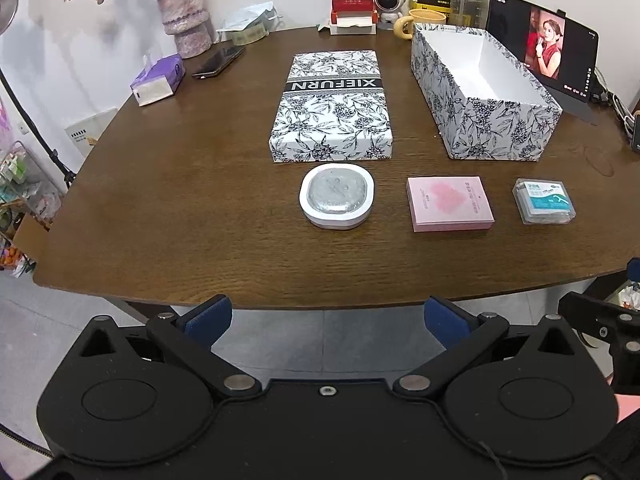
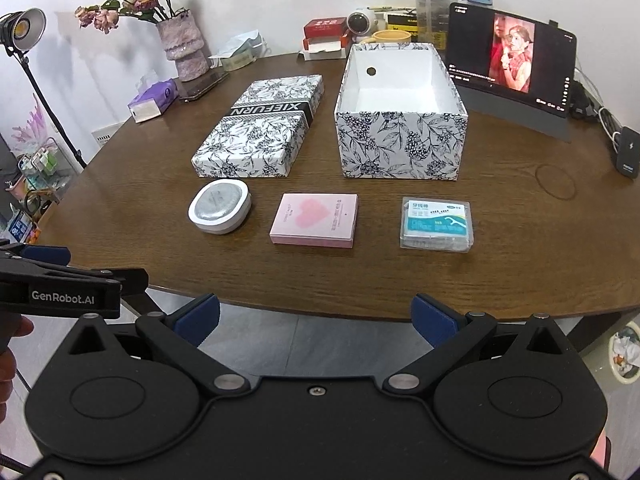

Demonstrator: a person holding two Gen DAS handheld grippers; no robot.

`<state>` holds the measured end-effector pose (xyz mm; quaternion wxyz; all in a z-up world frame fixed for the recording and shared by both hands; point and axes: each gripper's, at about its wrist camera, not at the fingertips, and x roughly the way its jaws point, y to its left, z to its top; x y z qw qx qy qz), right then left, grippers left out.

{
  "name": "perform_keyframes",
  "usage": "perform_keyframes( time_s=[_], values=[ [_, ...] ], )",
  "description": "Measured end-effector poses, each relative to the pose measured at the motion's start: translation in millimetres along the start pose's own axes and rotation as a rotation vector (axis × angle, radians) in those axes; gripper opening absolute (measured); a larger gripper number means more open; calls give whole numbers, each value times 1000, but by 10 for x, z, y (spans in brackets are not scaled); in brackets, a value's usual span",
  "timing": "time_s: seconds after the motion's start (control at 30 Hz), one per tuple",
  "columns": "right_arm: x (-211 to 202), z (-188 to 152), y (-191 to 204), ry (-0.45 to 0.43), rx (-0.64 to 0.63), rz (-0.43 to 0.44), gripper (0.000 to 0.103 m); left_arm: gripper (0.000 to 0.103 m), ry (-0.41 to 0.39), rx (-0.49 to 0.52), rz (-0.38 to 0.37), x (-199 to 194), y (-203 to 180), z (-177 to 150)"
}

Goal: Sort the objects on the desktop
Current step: 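Lower the left gripper onto the white round compact and close it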

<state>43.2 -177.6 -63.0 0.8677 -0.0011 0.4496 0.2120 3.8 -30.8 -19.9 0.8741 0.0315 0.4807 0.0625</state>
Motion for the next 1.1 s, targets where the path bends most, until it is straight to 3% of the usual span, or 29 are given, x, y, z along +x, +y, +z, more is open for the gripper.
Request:
perform_keyframes(
  time_s=[1.1],
  values=[
    [1301,485,-271,127,-36,-68,103,103,124,48,-9,1668,-63,847]
  ],
)
